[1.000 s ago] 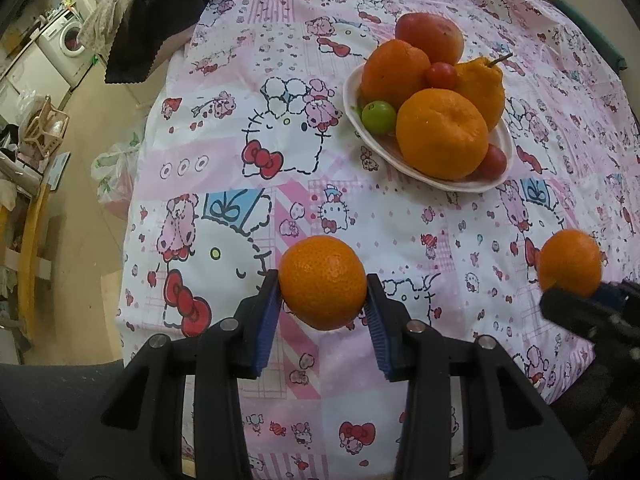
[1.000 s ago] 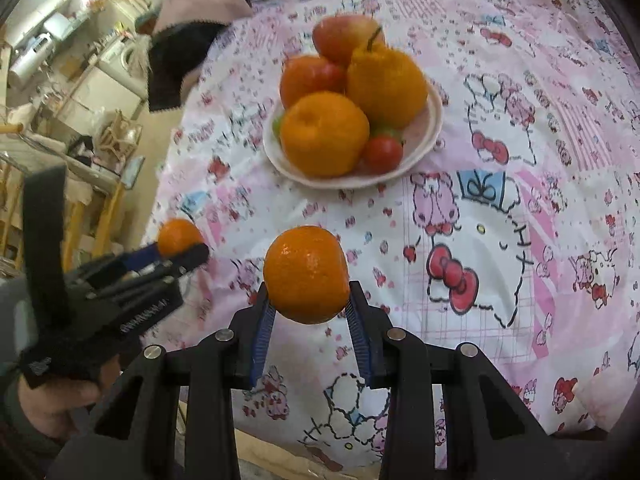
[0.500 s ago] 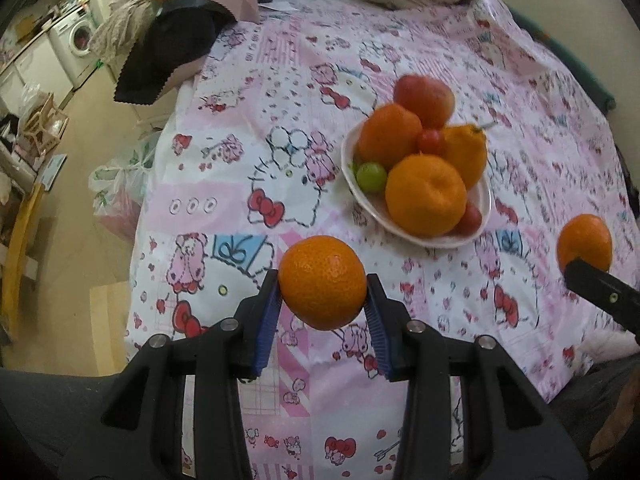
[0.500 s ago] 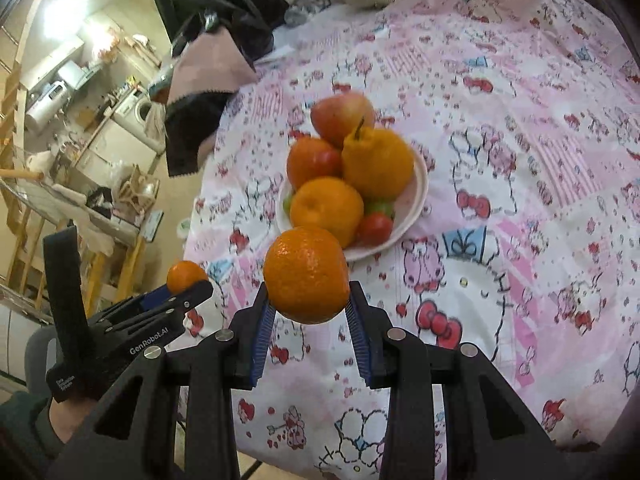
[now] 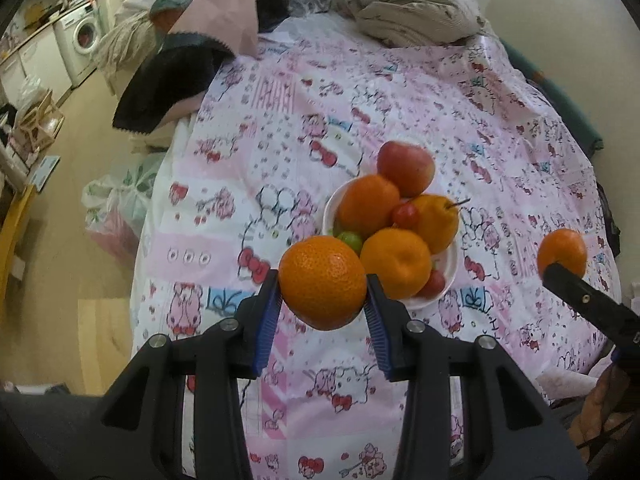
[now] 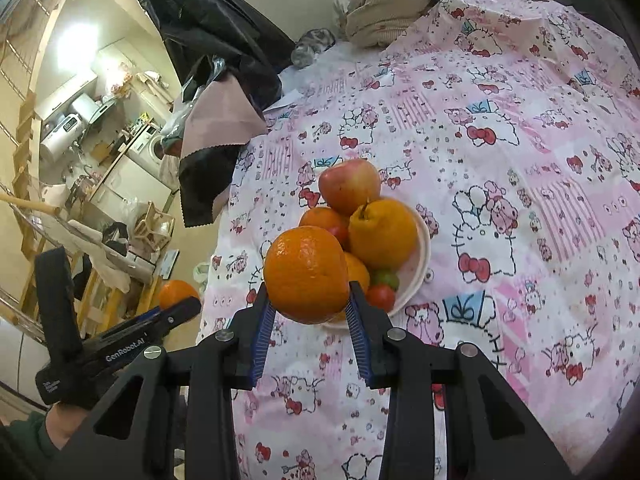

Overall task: Organize fruits
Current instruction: 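Lift and carry the mandarin toward the plate with the left tool while the right tool carries its mandarin, then set the mandarin on top of the fruit pile with the left tool while the right tool sets its mandarin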

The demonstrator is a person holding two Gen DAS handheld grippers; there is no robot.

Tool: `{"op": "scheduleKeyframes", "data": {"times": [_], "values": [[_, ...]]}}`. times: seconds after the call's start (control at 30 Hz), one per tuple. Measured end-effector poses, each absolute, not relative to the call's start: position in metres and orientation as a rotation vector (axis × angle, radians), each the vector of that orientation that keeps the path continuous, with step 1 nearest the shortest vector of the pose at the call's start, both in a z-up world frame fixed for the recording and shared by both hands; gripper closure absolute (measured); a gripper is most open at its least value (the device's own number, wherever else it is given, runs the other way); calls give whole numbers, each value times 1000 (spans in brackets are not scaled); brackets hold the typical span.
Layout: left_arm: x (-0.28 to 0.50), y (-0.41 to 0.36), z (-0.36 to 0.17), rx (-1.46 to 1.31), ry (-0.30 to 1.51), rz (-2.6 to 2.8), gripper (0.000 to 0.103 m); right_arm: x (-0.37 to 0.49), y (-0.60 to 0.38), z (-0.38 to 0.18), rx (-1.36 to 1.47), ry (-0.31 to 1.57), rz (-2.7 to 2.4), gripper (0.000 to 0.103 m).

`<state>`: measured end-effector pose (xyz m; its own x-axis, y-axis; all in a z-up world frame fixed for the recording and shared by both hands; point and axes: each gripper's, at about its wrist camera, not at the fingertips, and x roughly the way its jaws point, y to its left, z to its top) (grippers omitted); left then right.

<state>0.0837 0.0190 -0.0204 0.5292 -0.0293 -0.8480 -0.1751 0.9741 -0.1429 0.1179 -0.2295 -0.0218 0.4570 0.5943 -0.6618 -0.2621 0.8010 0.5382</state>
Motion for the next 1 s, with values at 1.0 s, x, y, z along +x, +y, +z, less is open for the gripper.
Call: {"op": "scheduleKeyframes", "data": {"times": [1.0], "values": [[241,-68,-88,-86,1128,-110,66,185,-240,-63,451,1081,457,66]]}}
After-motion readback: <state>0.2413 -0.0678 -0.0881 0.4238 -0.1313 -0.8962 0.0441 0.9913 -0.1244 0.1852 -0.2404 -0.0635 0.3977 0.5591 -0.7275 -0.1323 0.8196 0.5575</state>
